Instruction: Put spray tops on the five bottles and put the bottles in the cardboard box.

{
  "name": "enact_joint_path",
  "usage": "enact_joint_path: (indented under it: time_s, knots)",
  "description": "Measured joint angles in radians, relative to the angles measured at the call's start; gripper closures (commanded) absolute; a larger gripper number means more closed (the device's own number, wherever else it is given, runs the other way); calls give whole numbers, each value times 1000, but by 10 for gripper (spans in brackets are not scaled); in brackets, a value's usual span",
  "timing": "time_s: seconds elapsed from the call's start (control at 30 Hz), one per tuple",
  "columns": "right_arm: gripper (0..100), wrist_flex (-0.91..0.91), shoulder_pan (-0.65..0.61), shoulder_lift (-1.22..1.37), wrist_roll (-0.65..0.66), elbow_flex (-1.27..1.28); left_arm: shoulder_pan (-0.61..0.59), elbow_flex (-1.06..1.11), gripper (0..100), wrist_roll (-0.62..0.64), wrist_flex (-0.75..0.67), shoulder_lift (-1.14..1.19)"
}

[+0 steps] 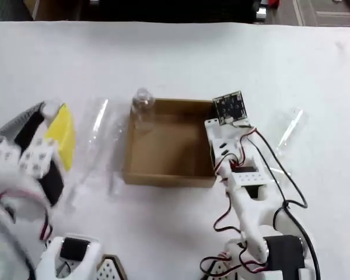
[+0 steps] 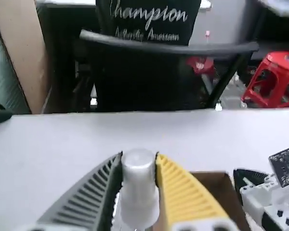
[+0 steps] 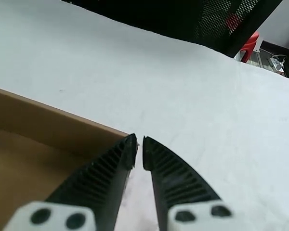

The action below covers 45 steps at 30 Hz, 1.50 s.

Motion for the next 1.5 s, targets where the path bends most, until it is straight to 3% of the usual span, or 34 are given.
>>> enact_joint_path:
  time_s: [0.37,0.53,0.83,1.1,1.5]
  knots:
    - [982,0,2,0,0,0,-2,496,976,-152,-384,-298]
    - [982,0,0,6,0,0,11,517,976,-153,-471,-272]
    - [982,0,0,6,0,0,140,531,977,-153,-617,-227]
    - [982,0,0,6,0,0,153,629,977,-153,-760,-222]
    - [982,0,0,6,0,0,157,941,976,-153,-1198,-201]
